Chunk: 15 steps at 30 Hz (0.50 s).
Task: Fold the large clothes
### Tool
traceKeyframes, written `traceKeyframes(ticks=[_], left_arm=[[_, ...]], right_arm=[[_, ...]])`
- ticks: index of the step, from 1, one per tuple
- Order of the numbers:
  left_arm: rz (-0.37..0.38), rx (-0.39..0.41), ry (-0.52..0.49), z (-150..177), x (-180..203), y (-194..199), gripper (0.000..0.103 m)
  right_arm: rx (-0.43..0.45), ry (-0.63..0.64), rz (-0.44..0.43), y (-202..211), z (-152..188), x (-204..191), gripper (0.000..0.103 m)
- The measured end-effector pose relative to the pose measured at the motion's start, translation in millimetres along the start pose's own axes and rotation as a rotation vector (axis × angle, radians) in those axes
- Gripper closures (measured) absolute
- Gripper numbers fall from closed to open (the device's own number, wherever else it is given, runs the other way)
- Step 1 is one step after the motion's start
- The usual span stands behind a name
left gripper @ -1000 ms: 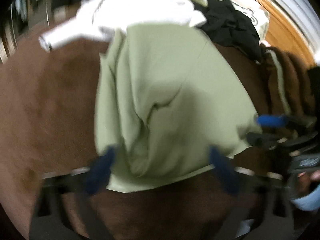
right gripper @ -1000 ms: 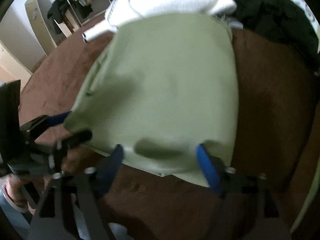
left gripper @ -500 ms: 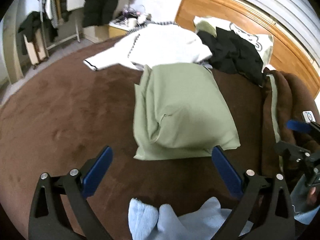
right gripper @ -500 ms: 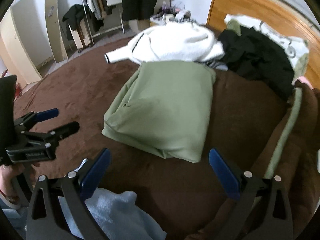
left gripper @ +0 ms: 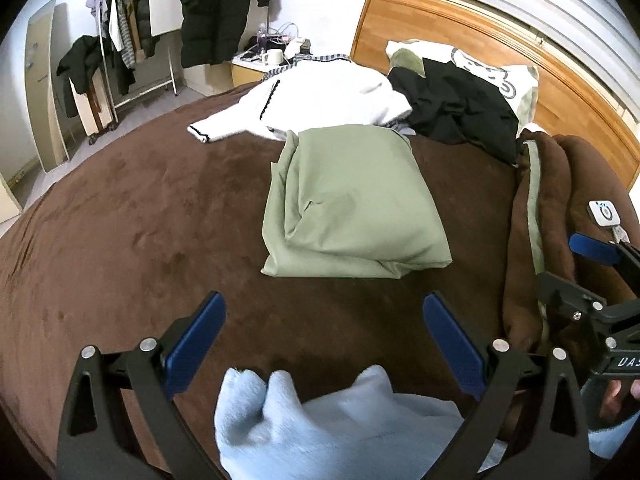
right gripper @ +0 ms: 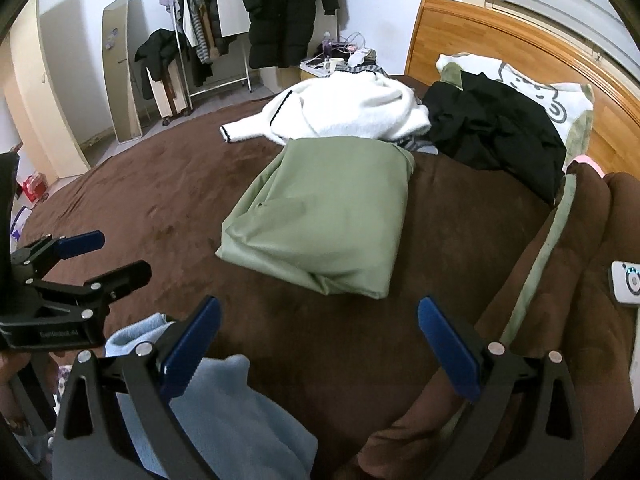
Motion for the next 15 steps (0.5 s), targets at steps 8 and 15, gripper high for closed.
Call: traceKeyframes(ticks=[8,15], left_arm=[[-0.027,0.02,-0.016,8.2,24.1,11.7,0.006],[-0.019,0.029,0.001,11.3,31.8,13.0,0.007]], right_arm=[[-0.011,0.008,0.004,3.0,19.4,5.4,0.006],[0.0,0.023,0.027,5.8,20.9,8.2,0.006]])
Point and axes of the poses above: each gripper's, at about its wrist camera, not at the fingertips, and y roughly against the way its jaws point, x to its right, z to its underside, the point moved 3 cm from there along -y, roughly the way its jaws point, and after that the axes turned 3 degrees about z, right-handed, at the moved point
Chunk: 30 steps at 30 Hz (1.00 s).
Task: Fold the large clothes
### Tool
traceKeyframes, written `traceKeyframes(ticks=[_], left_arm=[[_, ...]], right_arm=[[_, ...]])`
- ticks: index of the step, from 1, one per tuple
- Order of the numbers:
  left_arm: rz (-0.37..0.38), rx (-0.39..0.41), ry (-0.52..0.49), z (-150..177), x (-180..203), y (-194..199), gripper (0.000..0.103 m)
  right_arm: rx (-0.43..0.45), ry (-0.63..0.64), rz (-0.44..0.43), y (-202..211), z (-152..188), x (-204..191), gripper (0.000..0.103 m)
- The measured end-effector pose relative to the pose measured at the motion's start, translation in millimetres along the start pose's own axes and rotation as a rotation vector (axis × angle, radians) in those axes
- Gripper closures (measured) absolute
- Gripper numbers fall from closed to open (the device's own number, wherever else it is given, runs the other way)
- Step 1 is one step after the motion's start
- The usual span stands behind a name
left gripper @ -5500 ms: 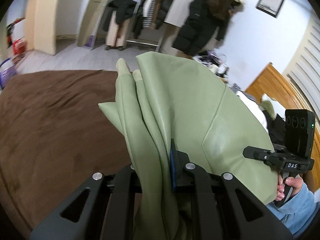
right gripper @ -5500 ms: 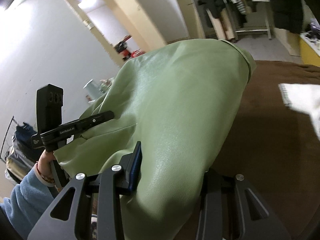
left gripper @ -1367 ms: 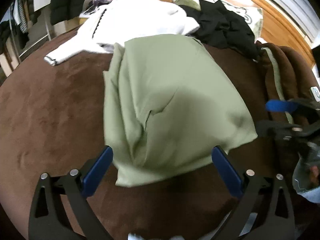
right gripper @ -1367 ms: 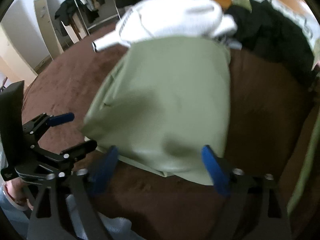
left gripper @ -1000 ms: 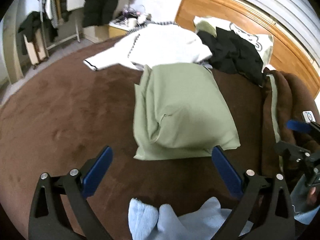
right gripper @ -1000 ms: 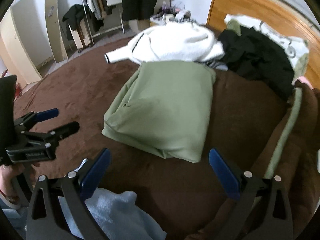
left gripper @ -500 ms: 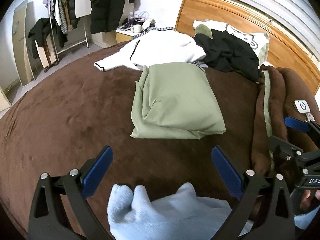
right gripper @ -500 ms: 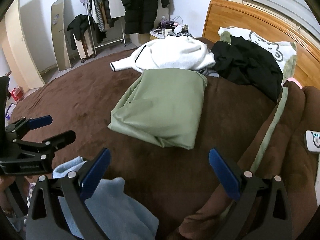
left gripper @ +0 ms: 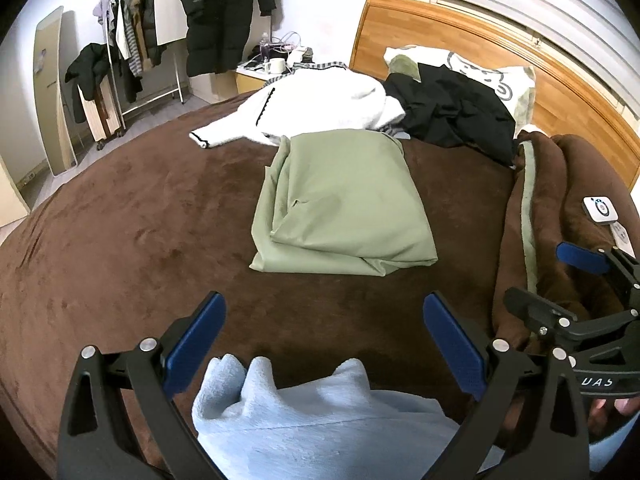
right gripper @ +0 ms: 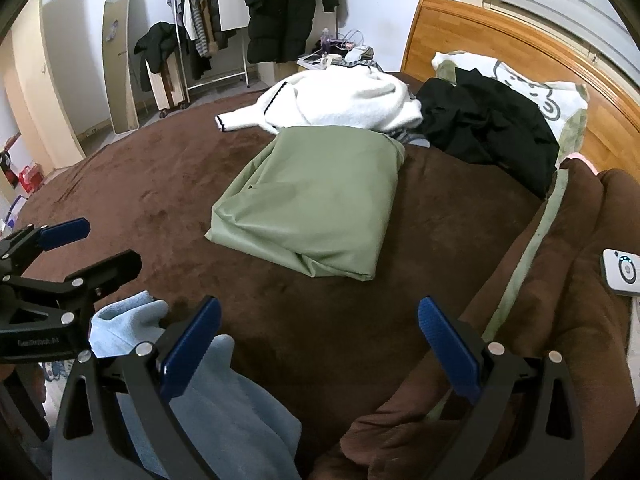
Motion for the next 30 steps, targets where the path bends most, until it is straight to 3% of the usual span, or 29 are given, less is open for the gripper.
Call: traceKeyframes(ticks=[30], left_arm=[[-0.034,-0.013,-0.002,-0.7,3.8,-12.0,0.007]], right_arm=[[-0.021,0.012,0.052,-12.1,-1.7,14.2,0.006]])
Point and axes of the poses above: each gripper's, at about its wrist camera, not at the fingertips, and y roughly against the way its jaws point, x to its right, z to its underside, the point moved 3 cm from there along -y, roughly the way its jaws point, and after that the axes turned 3 degrees about z, right-handed, at the moved point
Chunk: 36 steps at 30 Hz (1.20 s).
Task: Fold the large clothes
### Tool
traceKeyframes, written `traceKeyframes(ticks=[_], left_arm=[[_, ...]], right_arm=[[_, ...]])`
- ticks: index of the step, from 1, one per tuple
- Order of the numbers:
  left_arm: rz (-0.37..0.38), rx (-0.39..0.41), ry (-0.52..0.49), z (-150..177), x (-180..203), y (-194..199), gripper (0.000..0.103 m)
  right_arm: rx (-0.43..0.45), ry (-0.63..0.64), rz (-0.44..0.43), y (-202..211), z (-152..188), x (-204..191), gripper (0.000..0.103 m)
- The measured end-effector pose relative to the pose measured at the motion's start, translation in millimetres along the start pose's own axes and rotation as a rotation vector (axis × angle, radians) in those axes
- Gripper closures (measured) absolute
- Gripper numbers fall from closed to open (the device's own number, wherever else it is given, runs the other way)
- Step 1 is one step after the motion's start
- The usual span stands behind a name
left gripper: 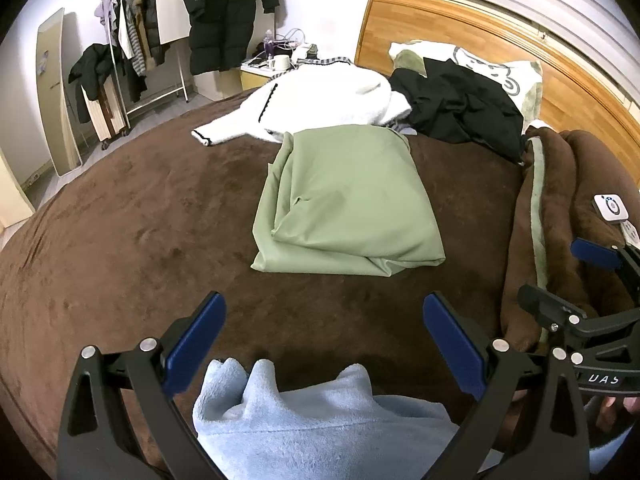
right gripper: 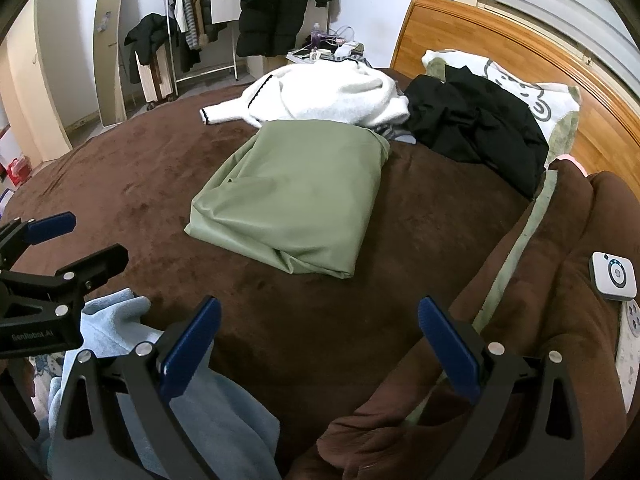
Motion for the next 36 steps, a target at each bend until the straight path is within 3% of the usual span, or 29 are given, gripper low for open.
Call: traceKeyframes(ticks=[22,36], left_arm=[[0.001,0.004,-0.016,-4.5,2.8,-3.7,0.007],[-0.048,0.026,-0.042,-5.7,1.0,3.5,0.007]], right_arm=[[-0.017,-0.004,0.023,-3.2,1.1,4.4,0.006],[-0.019,-0.008,0.028,-2.4,0.6,6.5,0.006]])
Point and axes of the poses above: each gripper's, at about its wrist camera, not at the fingertips, and y roughly against the way its jaws point, x to its right, z to its underside, the point moved 3 cm from there along -y, roughly the way its jaws point, and after that the axes turned 3 degrees about z, right-handed, at the moved point
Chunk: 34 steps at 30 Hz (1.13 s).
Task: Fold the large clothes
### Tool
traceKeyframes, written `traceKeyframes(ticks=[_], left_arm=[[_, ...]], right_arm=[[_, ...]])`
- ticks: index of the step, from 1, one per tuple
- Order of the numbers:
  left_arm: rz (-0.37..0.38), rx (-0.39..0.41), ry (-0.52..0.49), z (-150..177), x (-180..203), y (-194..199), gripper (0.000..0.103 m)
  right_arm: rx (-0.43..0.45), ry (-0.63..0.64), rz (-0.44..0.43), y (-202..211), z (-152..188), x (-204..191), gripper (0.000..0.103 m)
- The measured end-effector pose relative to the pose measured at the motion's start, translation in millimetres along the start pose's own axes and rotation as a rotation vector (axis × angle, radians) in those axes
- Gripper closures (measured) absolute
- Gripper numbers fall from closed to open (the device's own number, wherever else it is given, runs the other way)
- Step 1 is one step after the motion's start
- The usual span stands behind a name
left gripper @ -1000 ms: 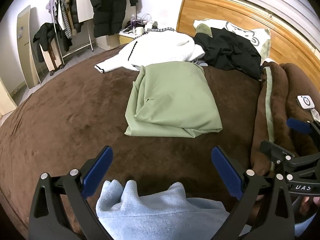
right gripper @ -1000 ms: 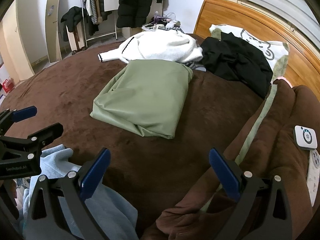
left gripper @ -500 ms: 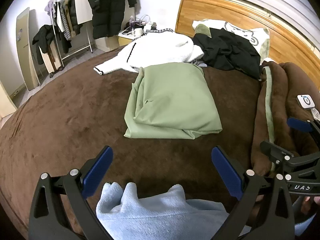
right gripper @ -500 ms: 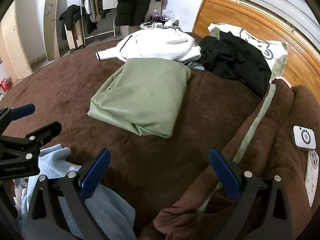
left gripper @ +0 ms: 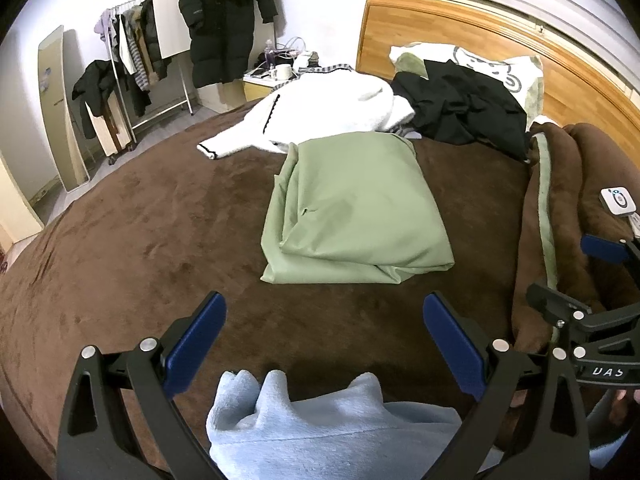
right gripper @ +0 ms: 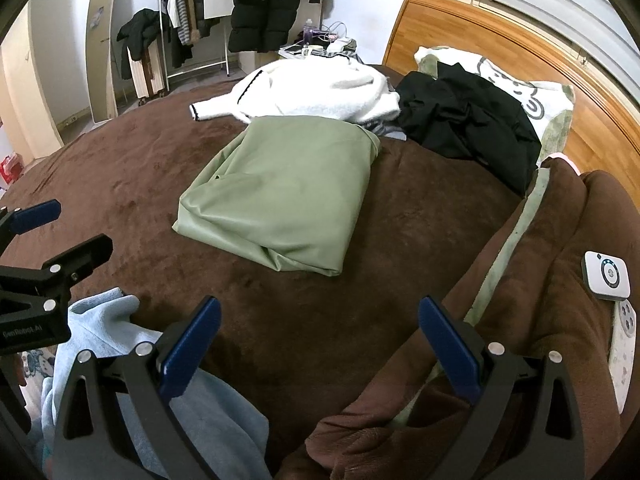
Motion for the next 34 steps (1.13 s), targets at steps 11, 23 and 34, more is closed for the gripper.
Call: traceKeyframes(ticks=[11,23,34], left_arm=[[0.021,0.007,-0.016,2.3,3.2,1.8,0.007],[0.016,0.005,-0.006,3.5,2.9,2.3,0.007],[0.027,-0.017,-0.011,6.6,2.4,-1.4,0.006]], right_arm=[[0.001,-0.001,0.0,-0.8,-0.2,-0.5,0.006],[0.002,0.005,0.008,0.4,1.1,7.6,0.006],[0.005,0.037,0.011,-5.1,0.4,11.3,0.006]])
Point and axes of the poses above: each gripper's, at about its wrist camera, not at the fingertips, and y roughly against the way its jaws point, x to its right, z to its underside, the point moved 3 cm from there along -y, roughly the way its jaws point, and after that the axes turned 3 degrees about z, right-handed, at the moved point
